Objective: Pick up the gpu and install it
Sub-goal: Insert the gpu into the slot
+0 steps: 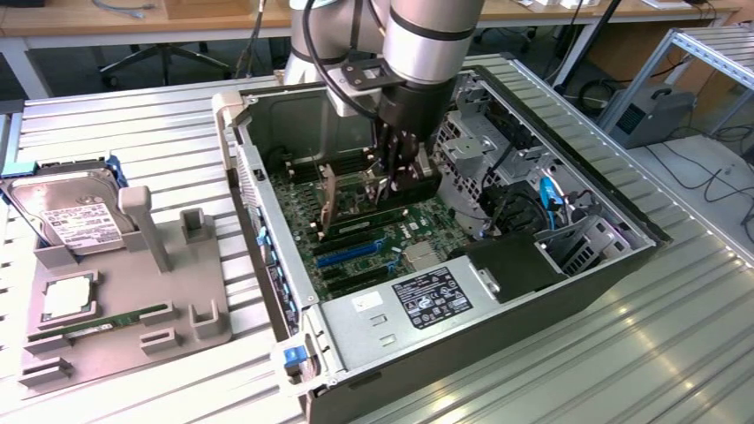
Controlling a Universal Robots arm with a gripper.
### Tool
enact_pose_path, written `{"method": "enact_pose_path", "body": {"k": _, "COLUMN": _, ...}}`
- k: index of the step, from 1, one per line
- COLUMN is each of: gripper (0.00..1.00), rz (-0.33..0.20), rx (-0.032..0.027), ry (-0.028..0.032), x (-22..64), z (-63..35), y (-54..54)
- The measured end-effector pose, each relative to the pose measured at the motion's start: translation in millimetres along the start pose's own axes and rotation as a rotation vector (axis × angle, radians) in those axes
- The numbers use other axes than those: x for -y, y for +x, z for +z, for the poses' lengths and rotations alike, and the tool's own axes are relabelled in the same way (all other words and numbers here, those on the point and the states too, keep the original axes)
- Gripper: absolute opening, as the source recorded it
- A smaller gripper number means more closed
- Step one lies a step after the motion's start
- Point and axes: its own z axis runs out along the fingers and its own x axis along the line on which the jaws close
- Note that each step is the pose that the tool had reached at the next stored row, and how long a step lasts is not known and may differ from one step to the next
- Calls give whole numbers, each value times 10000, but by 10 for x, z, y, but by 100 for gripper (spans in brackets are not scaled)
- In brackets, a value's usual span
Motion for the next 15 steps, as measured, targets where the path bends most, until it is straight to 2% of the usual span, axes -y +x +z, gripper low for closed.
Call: {"method": "enact_pose_path", "body": {"k": 15, "gripper": 27, "rz": 0, "rx": 0, "ry": 0, "x": -1, "z": 42, "y": 17}}
